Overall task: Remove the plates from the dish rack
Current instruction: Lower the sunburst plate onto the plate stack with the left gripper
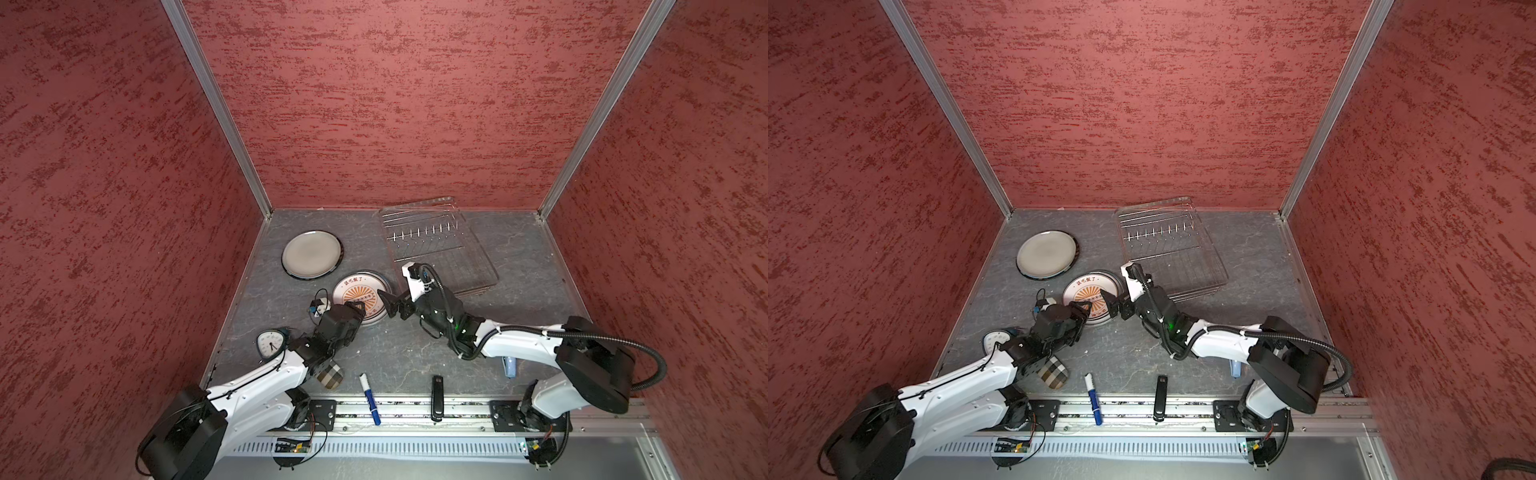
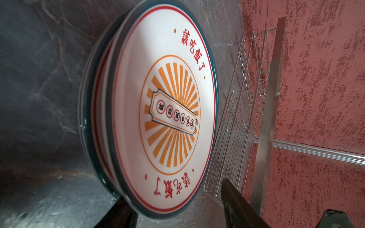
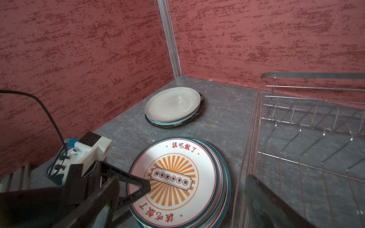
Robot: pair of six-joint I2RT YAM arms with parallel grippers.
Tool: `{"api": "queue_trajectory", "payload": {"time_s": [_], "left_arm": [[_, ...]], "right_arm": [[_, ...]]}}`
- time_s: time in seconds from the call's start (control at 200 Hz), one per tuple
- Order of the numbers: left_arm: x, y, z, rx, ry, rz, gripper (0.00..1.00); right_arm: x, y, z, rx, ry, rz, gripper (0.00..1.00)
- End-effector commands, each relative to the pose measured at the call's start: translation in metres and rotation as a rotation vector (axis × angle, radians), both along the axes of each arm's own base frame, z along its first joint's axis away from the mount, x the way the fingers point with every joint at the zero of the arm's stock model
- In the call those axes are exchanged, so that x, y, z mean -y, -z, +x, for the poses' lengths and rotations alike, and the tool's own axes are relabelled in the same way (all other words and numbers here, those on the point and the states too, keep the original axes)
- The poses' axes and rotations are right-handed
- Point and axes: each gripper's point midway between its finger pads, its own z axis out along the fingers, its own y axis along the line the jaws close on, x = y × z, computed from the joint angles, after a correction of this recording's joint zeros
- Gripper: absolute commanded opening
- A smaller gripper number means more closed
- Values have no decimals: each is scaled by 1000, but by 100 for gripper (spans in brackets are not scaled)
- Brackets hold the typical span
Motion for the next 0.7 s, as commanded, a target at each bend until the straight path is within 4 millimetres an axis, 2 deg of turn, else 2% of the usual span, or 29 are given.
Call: {"api": "queue_trajectory", "payload": {"time_s": [0.0,0.215,0.696], "left_arm": [[13,-15,5,28,52,-30,68],[9,-11,1,5,33,-33,76],[-1,-11,-5,9,5,-38,79]], "right_arm": [[3,-14,-1,37,18,31,99],[4,-13,-2,37,18,33,99],[5,-10,-1,34,24,30,99]]}}
